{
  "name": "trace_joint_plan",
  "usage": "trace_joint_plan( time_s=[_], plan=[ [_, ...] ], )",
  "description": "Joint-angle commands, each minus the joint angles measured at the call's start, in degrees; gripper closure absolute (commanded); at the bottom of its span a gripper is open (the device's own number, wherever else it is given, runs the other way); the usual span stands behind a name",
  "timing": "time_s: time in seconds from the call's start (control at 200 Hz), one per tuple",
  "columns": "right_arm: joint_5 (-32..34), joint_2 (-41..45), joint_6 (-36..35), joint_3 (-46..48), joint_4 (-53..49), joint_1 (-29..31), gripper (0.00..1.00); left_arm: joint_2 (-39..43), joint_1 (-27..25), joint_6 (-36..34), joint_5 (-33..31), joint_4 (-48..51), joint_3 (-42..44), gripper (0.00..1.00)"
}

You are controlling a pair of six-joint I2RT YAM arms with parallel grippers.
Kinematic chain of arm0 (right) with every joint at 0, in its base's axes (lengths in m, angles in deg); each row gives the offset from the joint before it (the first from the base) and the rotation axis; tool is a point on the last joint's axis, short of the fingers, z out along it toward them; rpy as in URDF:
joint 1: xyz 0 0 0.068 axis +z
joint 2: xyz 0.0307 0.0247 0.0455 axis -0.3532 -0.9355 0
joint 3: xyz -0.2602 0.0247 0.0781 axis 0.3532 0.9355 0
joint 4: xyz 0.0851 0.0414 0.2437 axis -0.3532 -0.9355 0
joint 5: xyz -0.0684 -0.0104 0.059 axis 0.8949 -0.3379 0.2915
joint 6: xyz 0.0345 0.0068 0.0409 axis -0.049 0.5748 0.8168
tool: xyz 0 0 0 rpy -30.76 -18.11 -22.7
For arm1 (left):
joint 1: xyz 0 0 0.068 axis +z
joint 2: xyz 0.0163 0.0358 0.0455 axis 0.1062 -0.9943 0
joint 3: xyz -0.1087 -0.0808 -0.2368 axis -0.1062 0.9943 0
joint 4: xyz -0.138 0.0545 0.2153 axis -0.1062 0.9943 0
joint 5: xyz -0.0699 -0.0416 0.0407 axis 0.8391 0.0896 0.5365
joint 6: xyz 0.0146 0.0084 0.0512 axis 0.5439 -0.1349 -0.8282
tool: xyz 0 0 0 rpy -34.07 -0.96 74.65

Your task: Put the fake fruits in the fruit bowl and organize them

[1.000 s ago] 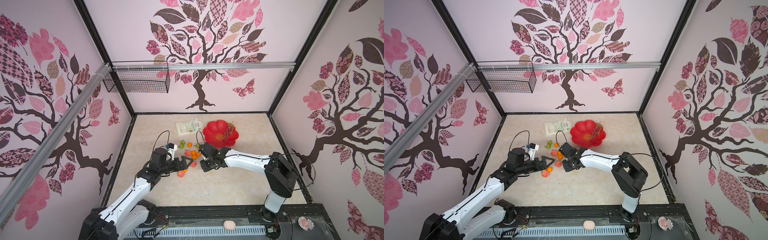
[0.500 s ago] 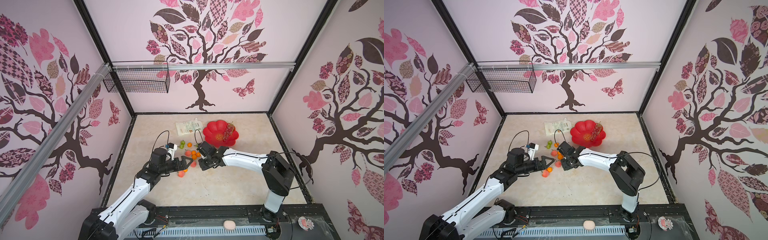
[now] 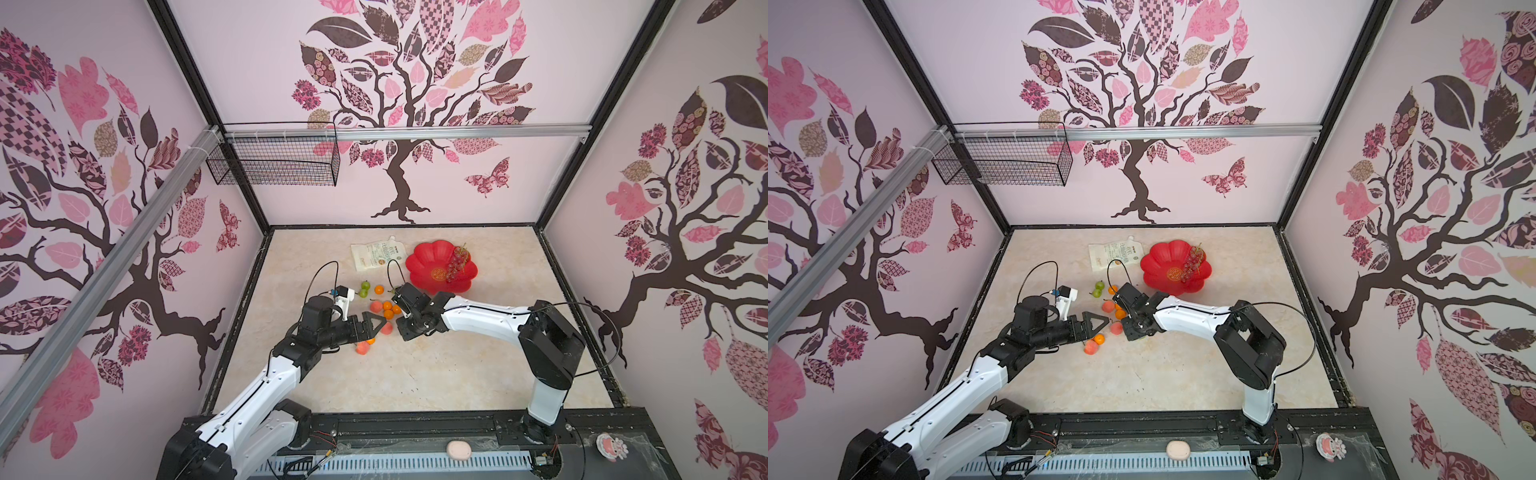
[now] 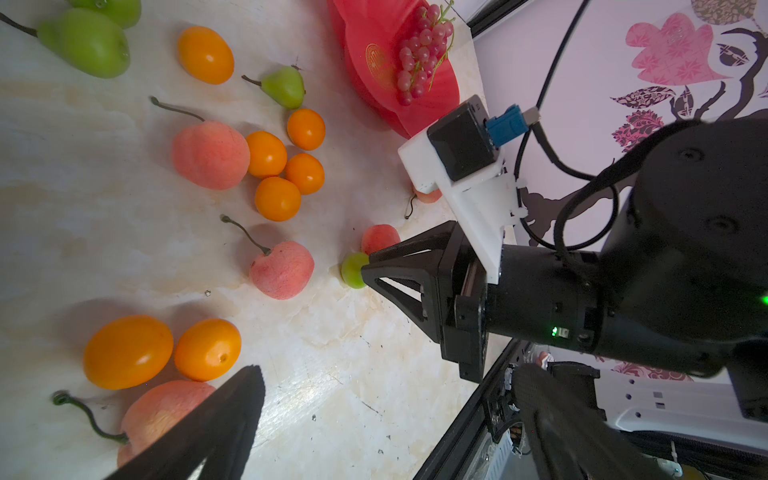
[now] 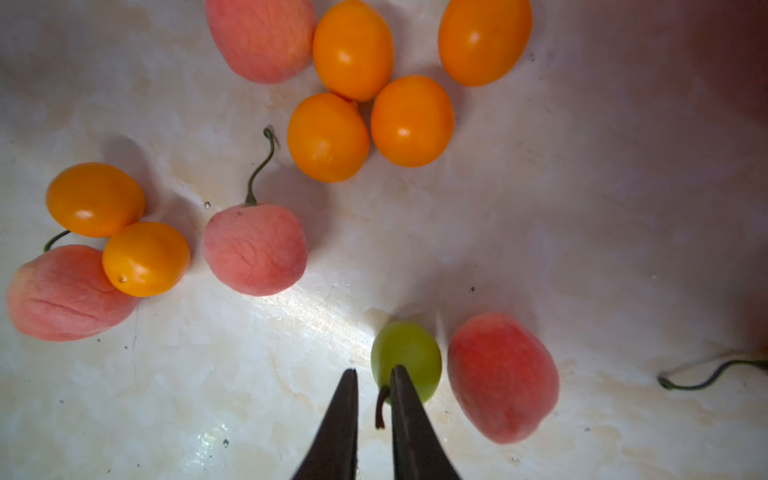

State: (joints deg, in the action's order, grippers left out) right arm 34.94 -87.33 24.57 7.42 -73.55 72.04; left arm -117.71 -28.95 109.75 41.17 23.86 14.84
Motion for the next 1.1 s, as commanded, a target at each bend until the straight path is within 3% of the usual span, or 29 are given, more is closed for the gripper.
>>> trace_joint_plan(
  time_s=[0.0, 0.245, 0.82, 1.095],
  plan=[
    [1.0, -1.3, 0.3, -1.7, -1.2, 0.3, 0.85, 0.5, 0.3, 0.0, 0.5, -1.2, 1.5, 0.02],
    [0.5, -0.4, 0.2, -1.8, -1.6, 0.3, 0.90, 0.3, 0.3, -0.4, 0.4, -0.6, 0.7, 0.02],
    [-1.4, 12.0, 1.1, -4.7, -5.3, -1.1, 1.00, -6.3, -0.2, -6.8, -0.1, 3.0, -12.4, 0.02],
    [-3.8, 17.7, 1.8, -3.0, -3.6, -8.8, 1.00, -16.0, -4.3, -10.0, -2.3, 1.9, -22.2, 0.02]
  ],
)
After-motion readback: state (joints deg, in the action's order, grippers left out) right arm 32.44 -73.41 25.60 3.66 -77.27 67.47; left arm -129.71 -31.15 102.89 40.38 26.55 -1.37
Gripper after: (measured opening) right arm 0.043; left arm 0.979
